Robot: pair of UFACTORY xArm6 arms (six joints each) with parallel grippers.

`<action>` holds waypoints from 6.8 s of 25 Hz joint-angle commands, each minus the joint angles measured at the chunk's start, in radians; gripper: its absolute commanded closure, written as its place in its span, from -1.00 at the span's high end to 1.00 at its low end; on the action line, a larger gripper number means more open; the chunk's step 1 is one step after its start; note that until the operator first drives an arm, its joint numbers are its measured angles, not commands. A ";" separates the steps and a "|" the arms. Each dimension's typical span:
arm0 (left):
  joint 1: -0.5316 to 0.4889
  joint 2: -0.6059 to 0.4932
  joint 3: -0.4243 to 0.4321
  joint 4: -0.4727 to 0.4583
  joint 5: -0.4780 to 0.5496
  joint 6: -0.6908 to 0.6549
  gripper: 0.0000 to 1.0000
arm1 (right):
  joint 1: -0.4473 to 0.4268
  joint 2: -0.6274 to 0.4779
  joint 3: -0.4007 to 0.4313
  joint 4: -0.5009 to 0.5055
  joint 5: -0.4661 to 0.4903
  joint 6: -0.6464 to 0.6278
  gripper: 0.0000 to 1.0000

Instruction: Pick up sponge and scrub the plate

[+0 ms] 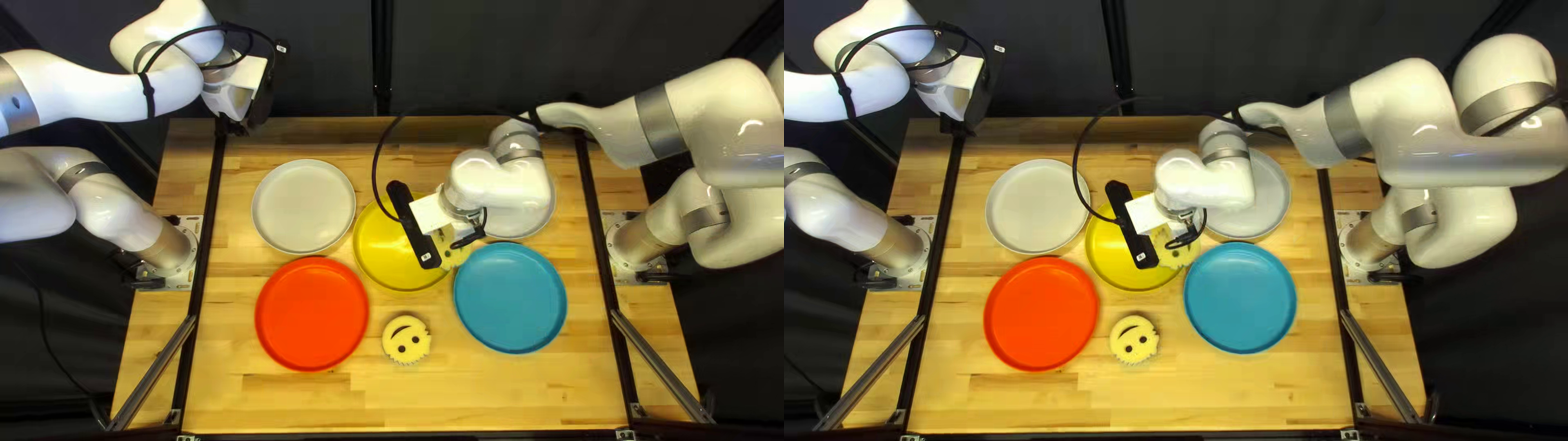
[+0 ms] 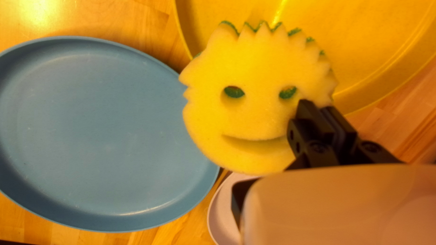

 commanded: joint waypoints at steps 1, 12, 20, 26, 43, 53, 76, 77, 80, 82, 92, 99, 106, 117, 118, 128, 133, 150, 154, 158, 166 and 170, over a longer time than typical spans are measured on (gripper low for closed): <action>0.000 0.000 0.000 0.000 0.000 0.000 1.00 | 0.000 0.000 0.000 0.000 0.000 0.000 -1.00; 0.000 0.000 0.000 0.000 0.000 0.000 1.00 | -0.032 0.121 -0.085 -0.019 -0.042 0.003 -1.00; 0.000 0.000 0.000 0.000 0.000 0.000 1.00 | -0.026 0.261 -0.218 -0.016 -0.072 0.026 -1.00; 0.000 0.000 0.000 0.000 0.000 0.000 1.00 | -0.038 0.352 -0.323 -0.019 -0.064 0.061 -1.00; 0.000 0.000 0.000 0.000 0.000 0.000 1.00 | -0.104 0.437 -0.449 0.028 0.020 0.060 -1.00; 0.000 0.000 0.000 0.000 0.000 0.000 1.00 | -0.036 0.429 -0.447 0.000 0.017 0.119 -1.00; 0.000 0.000 0.000 0.000 0.000 0.000 1.00 | -0.070 0.497 -0.532 0.022 0.038 0.085 -1.00; 0.000 0.000 0.000 0.000 0.000 0.000 1.00 | -0.055 0.490 -0.526 0.016 0.039 0.097 -1.00; 0.000 0.000 0.000 0.000 0.000 0.000 1.00 | -0.031 0.476 -0.513 0.000 0.040 0.114 -1.00; 0.000 0.000 0.000 0.000 0.000 0.000 1.00 | -0.027 0.471 -0.505 -0.007 0.038 0.115 -1.00; 0.000 0.000 0.000 0.000 0.000 0.000 1.00 | -0.109 0.462 -0.458 -0.025 0.000 0.044 -1.00; 0.000 0.000 0.000 0.000 0.000 0.000 1.00 | -0.132 0.412 -0.418 -0.043 0.007 0.048 -1.00; 0.000 0.000 0.000 0.000 0.000 0.000 1.00 | -0.126 0.392 -0.390 -0.042 0.003 0.055 -1.00; 0.000 0.000 0.000 0.000 0.000 0.000 1.00 | 0.011 0.386 -0.386 -0.096 0.014 0.167 -1.00; 0.000 0.000 0.000 0.000 0.000 0.000 1.00 | 0.015 0.384 -0.383 -0.099 0.013 0.169 -1.00; 0.000 0.000 0.000 0.000 0.000 0.000 1.00 | -0.095 0.385 -0.375 -0.086 -0.007 0.072 -1.00; 0.000 0.000 0.000 0.000 0.000 0.000 1.00 | -0.147 0.391 -0.395 -0.075 0.012 0.039 -1.00; 0.000 0.000 0.000 0.000 0.000 0.000 1.00 | -0.005 0.329 -0.322 -0.139 0.021 0.187 -1.00; 0.000 0.000 0.000 0.000 0.000 0.000 1.00 | 0.024 0.301 -0.275 -0.158 -0.019 0.195 -1.00; 0.000 0.000 0.000 0.000 0.000 0.000 1.00 | 0.020 0.259 -0.203 -0.169 -0.082 0.180 -1.00; 0.000 0.000 0.000 0.000 0.000 0.000 1.00 | -0.070 0.241 -0.174 -0.173 -0.122 0.094 -1.00; 0.000 0.000 0.000 0.000 0.000 0.000 1.00 | -0.112 0.258 -0.204 -0.184 -0.116 0.065 -1.00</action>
